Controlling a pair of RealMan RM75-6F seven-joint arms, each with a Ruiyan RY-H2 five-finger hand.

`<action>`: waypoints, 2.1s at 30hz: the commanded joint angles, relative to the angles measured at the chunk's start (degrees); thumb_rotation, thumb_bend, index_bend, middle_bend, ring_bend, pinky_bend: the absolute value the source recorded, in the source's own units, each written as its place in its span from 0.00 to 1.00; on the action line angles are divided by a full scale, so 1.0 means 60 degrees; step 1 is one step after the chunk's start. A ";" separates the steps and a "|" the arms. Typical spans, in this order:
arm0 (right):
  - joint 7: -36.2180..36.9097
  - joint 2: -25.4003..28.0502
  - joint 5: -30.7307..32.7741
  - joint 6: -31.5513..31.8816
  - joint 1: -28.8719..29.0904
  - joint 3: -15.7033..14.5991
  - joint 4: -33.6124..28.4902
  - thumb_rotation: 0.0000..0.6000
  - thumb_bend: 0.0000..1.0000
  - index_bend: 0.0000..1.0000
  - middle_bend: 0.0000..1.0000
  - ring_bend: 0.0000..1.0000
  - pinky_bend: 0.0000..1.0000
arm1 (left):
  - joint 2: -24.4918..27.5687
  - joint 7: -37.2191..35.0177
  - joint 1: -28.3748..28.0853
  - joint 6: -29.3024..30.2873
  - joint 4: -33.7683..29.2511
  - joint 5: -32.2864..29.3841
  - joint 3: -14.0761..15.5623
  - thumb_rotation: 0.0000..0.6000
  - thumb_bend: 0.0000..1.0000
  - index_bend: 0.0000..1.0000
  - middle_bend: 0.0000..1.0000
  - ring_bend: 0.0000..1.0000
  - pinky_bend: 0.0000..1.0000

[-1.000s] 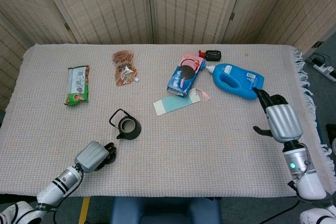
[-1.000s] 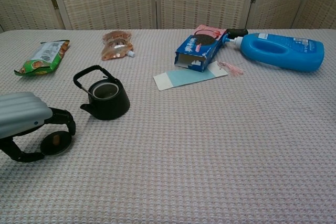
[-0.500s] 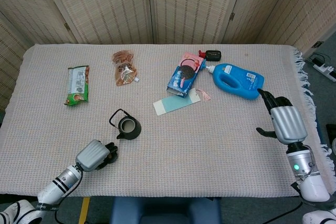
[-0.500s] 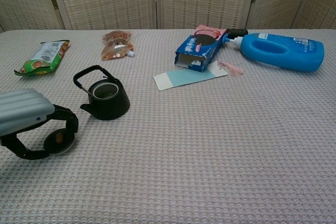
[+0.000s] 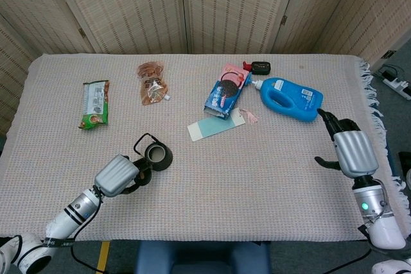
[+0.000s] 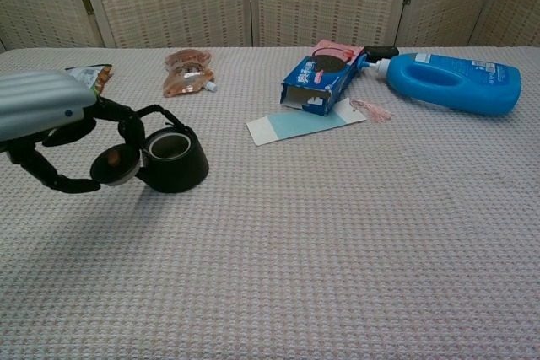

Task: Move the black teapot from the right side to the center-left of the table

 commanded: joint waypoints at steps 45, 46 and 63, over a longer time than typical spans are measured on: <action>0.1632 0.0098 -0.0111 -0.0296 -0.0794 0.0264 0.0579 1.00 0.12 0.07 0.19 0.31 0.22 | -0.1354 0.4078 -0.2355 -0.1945 0.0564 -0.5646 -0.1035 1.00 0.32 0.20 0.29 0.76 0.68; 0.1655 0.0101 -0.0112 -0.0298 -0.0802 0.0273 0.0577 1.00 0.12 0.07 0.19 0.31 0.22 | -0.1326 0.4135 -0.2375 -0.1941 0.0522 -0.5702 -0.1014 1.00 0.32 0.17 0.26 0.75 0.67; 0.2126 0.0098 -0.0258 -0.0344 -0.0932 0.0354 0.0677 1.00 0.12 0.07 0.19 0.31 0.22 | -0.0482 0.4420 -0.2177 -0.1066 -0.1132 -0.5772 -0.0602 1.00 0.32 0.05 0.14 0.74 0.65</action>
